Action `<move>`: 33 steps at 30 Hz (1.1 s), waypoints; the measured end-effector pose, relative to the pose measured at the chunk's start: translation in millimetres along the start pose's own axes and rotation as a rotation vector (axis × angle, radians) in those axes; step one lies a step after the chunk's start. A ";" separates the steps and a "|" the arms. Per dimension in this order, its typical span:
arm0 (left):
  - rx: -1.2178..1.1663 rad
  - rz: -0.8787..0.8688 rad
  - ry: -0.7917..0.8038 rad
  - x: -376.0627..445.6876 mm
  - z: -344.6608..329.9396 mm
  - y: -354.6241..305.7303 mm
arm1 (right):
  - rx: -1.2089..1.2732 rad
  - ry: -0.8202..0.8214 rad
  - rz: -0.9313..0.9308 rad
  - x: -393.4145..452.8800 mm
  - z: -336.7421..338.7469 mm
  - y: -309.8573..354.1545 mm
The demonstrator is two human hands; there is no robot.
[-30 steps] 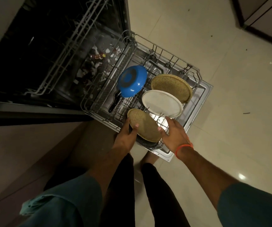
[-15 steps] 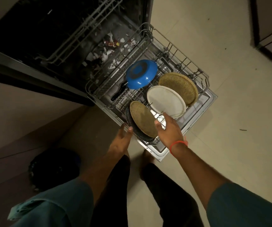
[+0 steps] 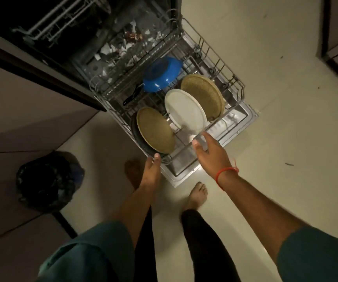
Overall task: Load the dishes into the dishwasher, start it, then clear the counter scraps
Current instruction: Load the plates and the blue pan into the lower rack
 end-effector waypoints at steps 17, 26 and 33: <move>-0.434 0.203 -0.021 18.3 -14.6 27.6 | -0.040 0.145 -0.184 52.1 -8.7 -35.8; -0.361 0.175 -0.064 16.2 8.1 46.2 | -0.023 0.150 -0.303 59.7 1.1 -59.9; -0.432 0.097 -0.122 9.0 -9.6 31.6 | -0.066 0.226 -0.229 92.7 21.1 -41.1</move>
Point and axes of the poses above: each hand's wrist, its own x-axis towards the middle knuckle, its own z-axis out of the back of the hand, y = z × x, the point moved 2 cm from there along x, towards the middle knuckle, and after that the axes turned 11 degrees about -x, right-handed, at the moved point
